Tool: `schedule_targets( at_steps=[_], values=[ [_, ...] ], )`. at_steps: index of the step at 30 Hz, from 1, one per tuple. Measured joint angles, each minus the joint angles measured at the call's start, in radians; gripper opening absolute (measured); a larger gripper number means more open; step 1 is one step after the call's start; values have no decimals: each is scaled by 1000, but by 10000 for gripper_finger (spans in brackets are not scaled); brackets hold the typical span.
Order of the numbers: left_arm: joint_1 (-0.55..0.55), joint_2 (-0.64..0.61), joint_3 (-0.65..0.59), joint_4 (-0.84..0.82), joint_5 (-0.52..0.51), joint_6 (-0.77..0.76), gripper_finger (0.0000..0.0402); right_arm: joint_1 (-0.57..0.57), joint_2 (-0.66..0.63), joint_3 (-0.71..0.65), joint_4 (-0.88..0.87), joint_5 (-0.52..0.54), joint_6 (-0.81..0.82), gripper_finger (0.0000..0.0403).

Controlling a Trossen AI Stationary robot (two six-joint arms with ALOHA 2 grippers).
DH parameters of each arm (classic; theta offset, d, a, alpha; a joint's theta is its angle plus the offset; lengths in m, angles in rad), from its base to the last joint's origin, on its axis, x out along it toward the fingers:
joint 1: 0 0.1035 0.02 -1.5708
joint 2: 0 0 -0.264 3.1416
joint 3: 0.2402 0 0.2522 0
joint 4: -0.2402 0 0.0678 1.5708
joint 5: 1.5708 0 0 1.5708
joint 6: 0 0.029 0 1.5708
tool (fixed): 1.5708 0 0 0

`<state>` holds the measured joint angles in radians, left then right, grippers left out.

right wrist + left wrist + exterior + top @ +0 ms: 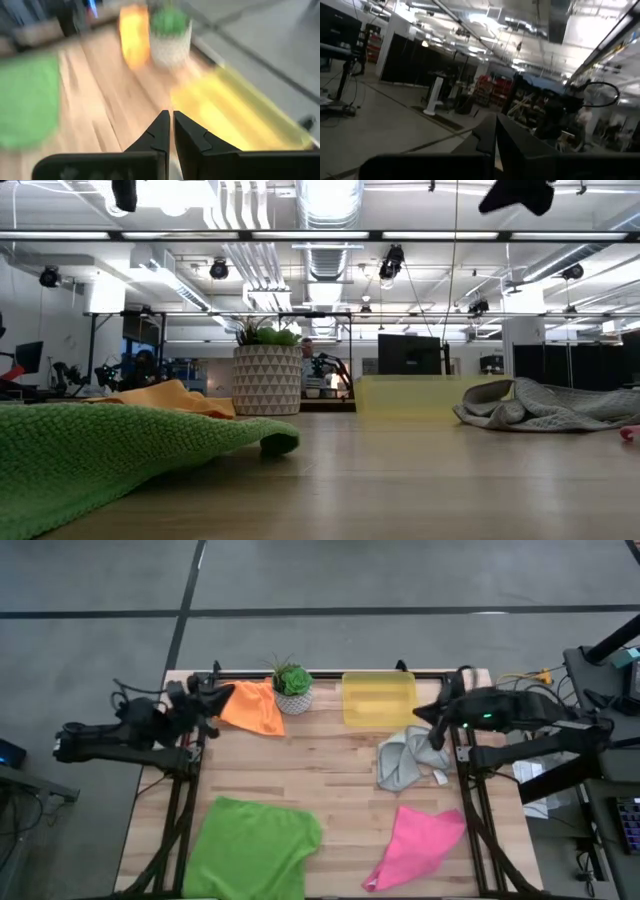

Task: Fold microfiber towels
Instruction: Fold the gray microfiber cloth

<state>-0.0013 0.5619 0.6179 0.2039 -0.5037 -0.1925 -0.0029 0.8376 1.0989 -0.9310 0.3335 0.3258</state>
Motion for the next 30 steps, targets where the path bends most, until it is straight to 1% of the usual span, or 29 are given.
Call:
schedule_targets(
  at_steps=[3, 5, 11, 14, 16, 21, 27, 30],
  values=[
    [0, 26, 21, -4, -1, 0, 0, 0, 79, 15, -73, -88, -29, 29],
    [0, 29, 30, -4, -1, 0, 0, 0, 129, 15, -85, -113, -31, 45],
    [1, 65, 36, -4, -1, -9, 0, -20, 281, -17, -118, -124, -35, 121],
    [1, 78, 36, 1, 0, -11, 0, -32, 365, -25, -177, -124, -110, 151],
    [1, 87, 36, 1, 0, -11, 0, -36, 414, -33, -187, -122, -179, 163],
    [1, 106, 36, 1, 1, -11, 0, -51, 499, -89, -115, -74, -256, 166],
    [1, 129, 33, 0, 43, -12, 0, -108, 574, -170, -32, -71, -255, 151],
    [1, 142, 32, 1, 53, -12, 0, -140, 604, -182, -6, -70, -256, 145]
  ],
)
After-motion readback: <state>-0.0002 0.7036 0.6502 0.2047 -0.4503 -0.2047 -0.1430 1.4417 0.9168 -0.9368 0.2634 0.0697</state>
